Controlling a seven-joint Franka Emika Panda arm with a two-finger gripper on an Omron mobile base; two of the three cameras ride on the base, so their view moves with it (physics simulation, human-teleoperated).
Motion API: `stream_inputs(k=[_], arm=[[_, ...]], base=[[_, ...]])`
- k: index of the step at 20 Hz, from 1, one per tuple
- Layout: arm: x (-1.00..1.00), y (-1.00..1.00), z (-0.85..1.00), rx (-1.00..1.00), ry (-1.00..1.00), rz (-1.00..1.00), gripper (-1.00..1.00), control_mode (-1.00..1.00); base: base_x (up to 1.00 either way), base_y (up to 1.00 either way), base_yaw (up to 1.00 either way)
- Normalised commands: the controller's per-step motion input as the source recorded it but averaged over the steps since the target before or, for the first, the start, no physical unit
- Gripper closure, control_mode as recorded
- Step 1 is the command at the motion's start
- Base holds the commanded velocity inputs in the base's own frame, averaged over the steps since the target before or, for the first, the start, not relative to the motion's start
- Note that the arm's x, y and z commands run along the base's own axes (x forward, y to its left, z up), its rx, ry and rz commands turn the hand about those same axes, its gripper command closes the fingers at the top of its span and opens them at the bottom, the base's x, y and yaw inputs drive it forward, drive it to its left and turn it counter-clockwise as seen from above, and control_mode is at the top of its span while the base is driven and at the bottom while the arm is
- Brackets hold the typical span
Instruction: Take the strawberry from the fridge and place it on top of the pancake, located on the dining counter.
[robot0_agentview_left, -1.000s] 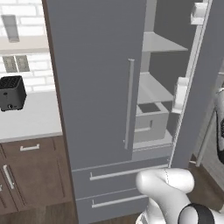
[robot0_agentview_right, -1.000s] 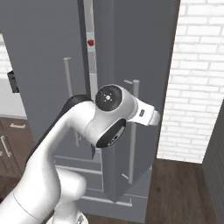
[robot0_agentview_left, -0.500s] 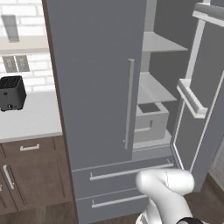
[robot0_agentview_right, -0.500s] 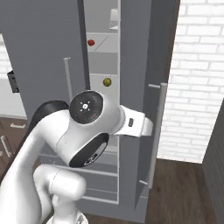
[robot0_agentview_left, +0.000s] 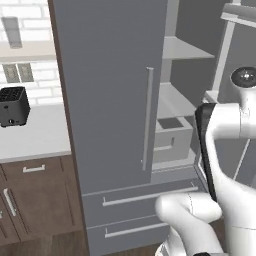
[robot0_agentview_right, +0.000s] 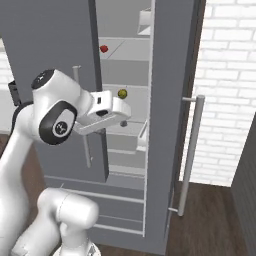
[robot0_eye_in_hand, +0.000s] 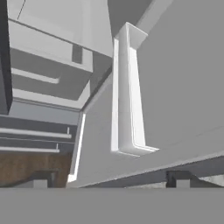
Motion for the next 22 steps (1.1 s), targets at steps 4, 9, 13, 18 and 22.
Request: stream_inputs(k=[4,9,13,18,22], arm=[[0.75,0.09,-0.25,-0.33,0.37,-0.01,-1.00,-1.00],[0.92,-0.33,-0.42,-0.20,0.41,-0.04,-1.00,-1.00],[0.95,-0.61,-0.59,-0.18,0.26,-0.04,-1.00,-1.00],[0.65,-0.54,-0.56,-0.15,0.10,-0.06,-1.00,-1.00],[0.53,-0.59,-0.52,-0.14,0.08,-0.04,-1.00,-1.00]], base=[[0.00,0.00,0.00],[0.00,0.00,0.00],[0.00,0.00,0.00],[0.00,0.00,0.00],[0.00,0.00,0.00]])
